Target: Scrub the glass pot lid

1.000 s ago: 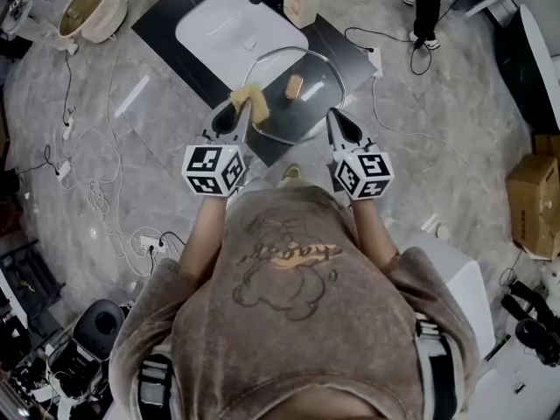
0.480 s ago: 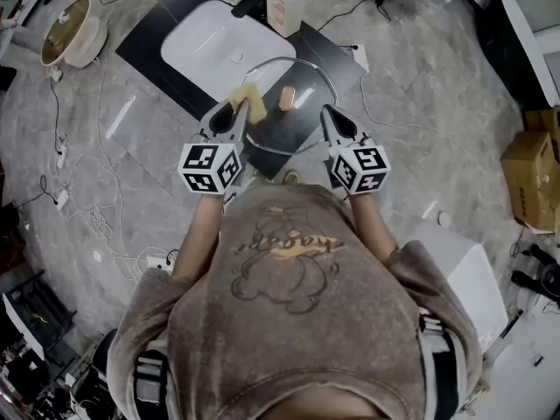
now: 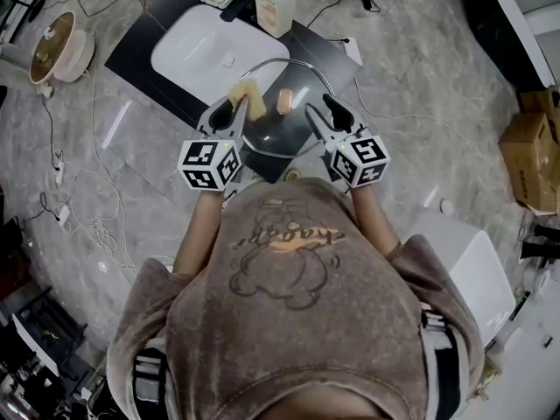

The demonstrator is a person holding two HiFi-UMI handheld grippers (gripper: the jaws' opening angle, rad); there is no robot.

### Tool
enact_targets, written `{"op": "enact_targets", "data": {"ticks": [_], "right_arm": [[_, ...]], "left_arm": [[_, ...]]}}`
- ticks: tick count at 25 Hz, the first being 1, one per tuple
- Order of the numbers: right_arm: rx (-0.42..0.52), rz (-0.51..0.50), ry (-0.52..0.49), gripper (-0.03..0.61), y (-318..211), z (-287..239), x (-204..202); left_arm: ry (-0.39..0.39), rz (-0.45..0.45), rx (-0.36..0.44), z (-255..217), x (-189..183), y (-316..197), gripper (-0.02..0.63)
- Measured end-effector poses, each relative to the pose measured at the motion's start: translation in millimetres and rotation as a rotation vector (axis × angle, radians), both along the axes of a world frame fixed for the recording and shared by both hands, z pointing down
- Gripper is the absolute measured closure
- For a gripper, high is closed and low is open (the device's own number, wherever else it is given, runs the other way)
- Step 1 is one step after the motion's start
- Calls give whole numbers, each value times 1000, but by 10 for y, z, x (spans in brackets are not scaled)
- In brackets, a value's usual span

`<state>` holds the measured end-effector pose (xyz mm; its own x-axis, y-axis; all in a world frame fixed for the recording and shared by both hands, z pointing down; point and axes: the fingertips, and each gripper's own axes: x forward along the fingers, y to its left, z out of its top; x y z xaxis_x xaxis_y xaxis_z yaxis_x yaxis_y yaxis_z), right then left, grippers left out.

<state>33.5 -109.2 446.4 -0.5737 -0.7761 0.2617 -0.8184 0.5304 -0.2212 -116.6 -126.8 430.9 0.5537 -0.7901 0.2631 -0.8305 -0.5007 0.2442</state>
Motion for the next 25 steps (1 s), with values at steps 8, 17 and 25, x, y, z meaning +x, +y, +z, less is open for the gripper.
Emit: {"op": "enact_targets", "data": {"ticks": [8, 17, 25], "right_arm": [[-47, -104, 70, 236, -90, 225, -214], [-94, -247, 216, 232, -230, 734, -540], [-133, -316, 315, 230, -374, 1136, -705]], "left_arm": [[-4, -10, -4, 29, -92, -60, 548], [-10, -23, -8, 36, -200, -53, 548], [-13, -41, -18, 70, -303, -69, 548]]}}
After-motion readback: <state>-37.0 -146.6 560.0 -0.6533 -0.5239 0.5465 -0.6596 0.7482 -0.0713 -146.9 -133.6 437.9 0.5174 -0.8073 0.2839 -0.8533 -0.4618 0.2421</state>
